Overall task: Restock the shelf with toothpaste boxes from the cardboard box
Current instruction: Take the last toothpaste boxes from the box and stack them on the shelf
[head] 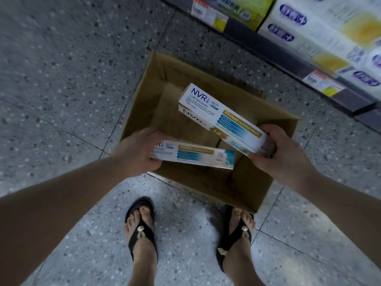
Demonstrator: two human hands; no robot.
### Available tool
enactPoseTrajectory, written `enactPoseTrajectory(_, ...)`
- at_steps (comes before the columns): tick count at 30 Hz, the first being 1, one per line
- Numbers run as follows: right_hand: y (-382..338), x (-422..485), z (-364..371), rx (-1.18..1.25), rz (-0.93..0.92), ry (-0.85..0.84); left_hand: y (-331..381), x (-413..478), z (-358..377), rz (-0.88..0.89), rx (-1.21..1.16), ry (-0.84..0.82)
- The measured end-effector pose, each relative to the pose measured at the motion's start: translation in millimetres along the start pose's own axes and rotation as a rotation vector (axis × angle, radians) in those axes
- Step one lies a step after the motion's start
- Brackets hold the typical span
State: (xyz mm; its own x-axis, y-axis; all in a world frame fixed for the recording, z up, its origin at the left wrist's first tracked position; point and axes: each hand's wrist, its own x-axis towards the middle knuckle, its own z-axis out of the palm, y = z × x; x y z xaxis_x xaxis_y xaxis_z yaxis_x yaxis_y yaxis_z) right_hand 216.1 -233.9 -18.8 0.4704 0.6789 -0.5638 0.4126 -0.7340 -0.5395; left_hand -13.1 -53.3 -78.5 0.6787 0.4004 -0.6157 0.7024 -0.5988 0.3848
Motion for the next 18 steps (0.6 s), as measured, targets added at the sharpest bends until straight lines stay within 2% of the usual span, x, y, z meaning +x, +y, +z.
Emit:
enactPoseTrajectory(8,-95.6,-81.5,-112.6,-0.070,-0.092,0.101,78.3,-124.7,-107.5,0.145,-0.119,0.116)
enactPoseTrajectory(11,-135.3,-121.7,-160.9,-0.030,-0.170,0.172,104.7,-172.8,-163.1,0.185,-0.131,0.165)
enactPoseTrajectory(18,-220.3,-240.0,-270.9,0.056,-0.203,0.282,157.6,-276.6,-283.2,0.296,-0.096,0.266)
